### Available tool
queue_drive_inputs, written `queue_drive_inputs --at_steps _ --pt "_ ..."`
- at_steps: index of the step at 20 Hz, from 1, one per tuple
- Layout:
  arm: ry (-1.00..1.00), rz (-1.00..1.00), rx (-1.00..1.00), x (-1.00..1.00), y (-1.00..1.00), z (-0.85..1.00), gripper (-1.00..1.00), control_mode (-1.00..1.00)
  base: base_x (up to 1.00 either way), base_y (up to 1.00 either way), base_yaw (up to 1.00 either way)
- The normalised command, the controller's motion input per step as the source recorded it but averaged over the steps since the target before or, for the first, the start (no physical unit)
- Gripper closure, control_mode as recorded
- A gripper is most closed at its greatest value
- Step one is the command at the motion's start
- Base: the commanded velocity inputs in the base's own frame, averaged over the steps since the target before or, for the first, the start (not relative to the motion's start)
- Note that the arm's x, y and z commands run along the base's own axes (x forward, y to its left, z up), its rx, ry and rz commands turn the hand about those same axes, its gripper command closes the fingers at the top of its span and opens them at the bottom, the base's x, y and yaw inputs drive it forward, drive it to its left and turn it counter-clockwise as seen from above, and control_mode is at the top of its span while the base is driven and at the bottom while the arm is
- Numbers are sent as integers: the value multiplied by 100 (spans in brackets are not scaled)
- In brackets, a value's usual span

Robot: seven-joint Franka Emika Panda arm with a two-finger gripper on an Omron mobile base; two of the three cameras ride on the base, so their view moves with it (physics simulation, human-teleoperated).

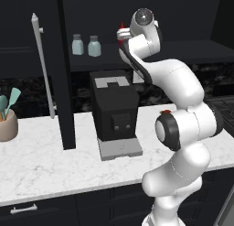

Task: Put the shaker and condiment bottle from the counter next to their counterparts in the cabinet.

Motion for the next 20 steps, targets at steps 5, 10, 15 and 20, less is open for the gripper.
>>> queue_drive_inputs --at_steps 5,10,15,20 --pt "0 0 0 0 0 -4 -100 -100 0 0 0" --pt "0 -1 0 -2 0 -1 -100 -100 0 0 0" --pt "0 -2 0 -10 0 0 -100 -100 0 0 0" --pt "0 -4 0 -16 0 0 -100 -100 0 0 0"
